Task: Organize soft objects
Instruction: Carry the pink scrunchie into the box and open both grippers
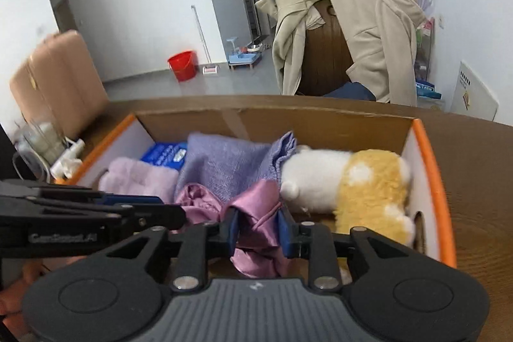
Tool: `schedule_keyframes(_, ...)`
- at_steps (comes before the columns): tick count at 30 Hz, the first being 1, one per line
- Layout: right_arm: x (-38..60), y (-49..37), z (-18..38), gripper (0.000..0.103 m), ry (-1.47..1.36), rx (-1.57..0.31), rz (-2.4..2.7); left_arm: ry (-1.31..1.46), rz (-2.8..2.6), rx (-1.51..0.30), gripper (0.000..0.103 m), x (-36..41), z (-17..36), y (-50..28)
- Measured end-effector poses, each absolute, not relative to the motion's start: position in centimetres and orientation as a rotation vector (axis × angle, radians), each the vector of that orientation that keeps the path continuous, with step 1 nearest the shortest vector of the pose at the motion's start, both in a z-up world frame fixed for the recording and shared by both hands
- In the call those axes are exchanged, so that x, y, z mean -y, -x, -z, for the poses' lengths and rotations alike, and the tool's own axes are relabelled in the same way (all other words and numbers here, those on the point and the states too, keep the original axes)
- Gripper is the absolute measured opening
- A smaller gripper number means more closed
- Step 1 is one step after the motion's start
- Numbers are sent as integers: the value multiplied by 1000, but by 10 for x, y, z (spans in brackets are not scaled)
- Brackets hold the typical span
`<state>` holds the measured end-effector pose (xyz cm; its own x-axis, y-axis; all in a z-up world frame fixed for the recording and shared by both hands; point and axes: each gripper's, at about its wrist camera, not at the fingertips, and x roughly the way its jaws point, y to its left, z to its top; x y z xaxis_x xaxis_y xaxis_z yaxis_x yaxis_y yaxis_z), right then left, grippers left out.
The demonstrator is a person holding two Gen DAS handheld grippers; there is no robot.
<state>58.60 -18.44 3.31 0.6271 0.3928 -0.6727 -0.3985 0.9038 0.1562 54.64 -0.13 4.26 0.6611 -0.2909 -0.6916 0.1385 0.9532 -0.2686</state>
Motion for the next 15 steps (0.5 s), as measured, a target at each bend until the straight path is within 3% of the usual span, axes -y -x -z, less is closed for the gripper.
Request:
schedule_keyframes(5, 189, -586, -30, 38, -46, -761, -470, 138, 251, -724, 65, -2, -62, -520)
schedule_keyframes(13, 214, -549, -74, 47, -84, -627, -488, 88, 213, -598, 75, -9, -114, -446)
schedule_keyframes(15, 223, -528, -90, 57, -101, -568, -508, 40, 198, -563, 80, -9, -124, -419)
